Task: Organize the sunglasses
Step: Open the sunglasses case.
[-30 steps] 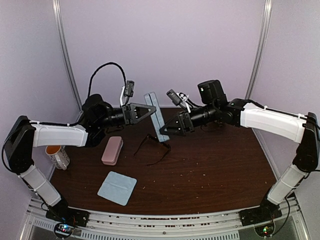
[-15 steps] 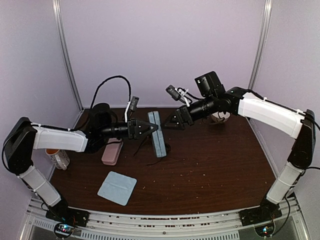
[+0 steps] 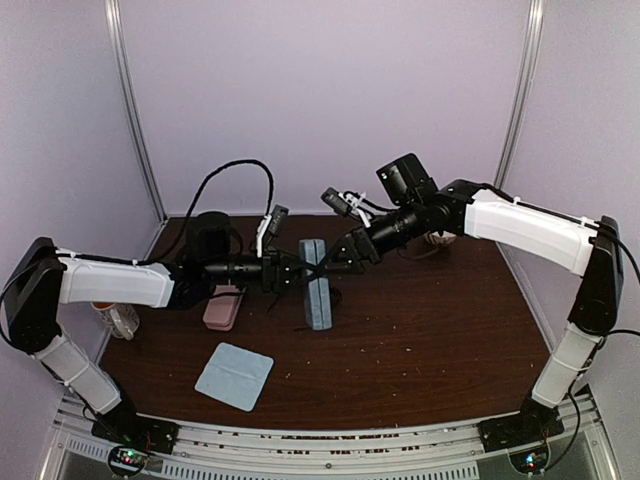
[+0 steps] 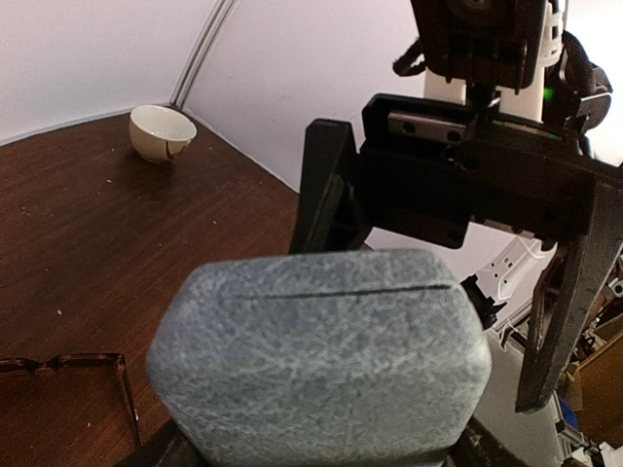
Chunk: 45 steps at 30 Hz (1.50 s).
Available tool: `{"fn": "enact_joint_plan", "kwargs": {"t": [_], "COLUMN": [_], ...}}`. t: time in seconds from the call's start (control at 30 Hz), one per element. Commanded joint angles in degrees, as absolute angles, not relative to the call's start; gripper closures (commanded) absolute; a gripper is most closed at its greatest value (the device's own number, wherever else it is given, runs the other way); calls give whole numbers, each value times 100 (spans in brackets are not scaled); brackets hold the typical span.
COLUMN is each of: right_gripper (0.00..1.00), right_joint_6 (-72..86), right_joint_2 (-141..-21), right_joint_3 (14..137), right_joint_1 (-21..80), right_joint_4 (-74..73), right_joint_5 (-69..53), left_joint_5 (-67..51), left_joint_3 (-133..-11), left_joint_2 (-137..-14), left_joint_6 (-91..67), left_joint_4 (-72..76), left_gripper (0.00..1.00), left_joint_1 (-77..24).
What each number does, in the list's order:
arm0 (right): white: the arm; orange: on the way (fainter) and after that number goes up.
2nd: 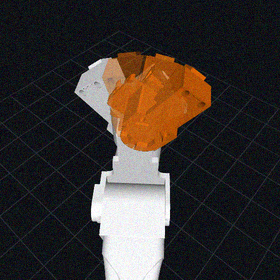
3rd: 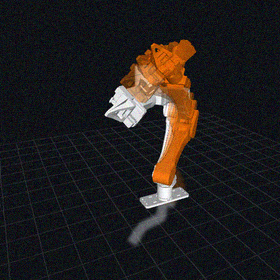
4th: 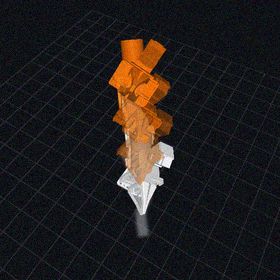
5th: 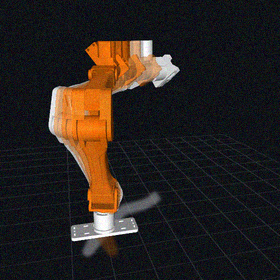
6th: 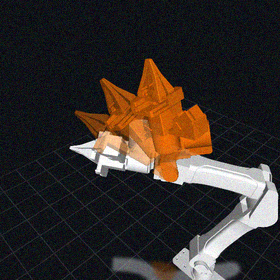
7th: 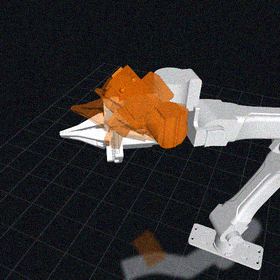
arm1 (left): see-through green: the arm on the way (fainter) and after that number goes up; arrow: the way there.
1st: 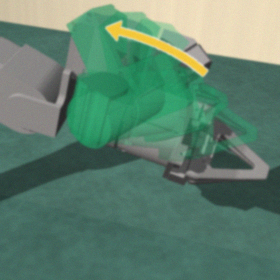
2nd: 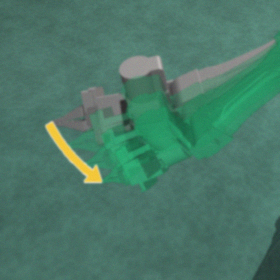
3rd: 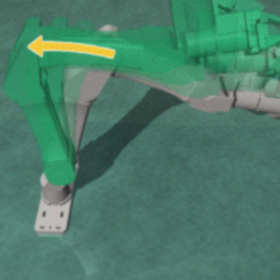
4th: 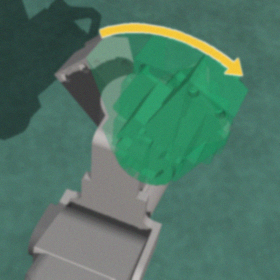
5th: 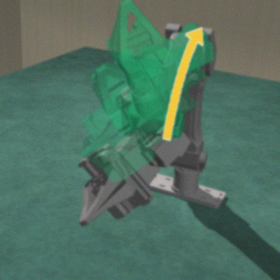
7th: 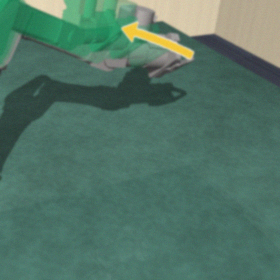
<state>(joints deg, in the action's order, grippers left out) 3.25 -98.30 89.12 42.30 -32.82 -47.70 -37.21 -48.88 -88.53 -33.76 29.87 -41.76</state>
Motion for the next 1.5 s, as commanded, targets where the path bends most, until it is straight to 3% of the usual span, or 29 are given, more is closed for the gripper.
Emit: {"fn": "enact_joint_plan", "kwargs": {"t": [0.0,0.83,1.47], "right_gripper": [8,11,15], "right_joint_6": [264,123,286], "right_joint_2": [-9888,-9979,-10179], "right_joint_3": [9007,8623,8453], "right_joint_1": [4256,4416,4072], "right_joint_4": [-3277,-3217,-2926], "right_joint_5": [-4773,-4528,-3832], "left_joint_5": [-3668,-3582,-4188], "left_joint_3": [-5089,-5208,-4950], "left_joint_2": [-8624,-8550,-8420], "left_joint_6": [-3229,-3630,-4008], "left_joint_4": [3231,3385,4083], "left_gripper": [100,100,100], "left_joint_1": [-4225,-4272,-4273]}}
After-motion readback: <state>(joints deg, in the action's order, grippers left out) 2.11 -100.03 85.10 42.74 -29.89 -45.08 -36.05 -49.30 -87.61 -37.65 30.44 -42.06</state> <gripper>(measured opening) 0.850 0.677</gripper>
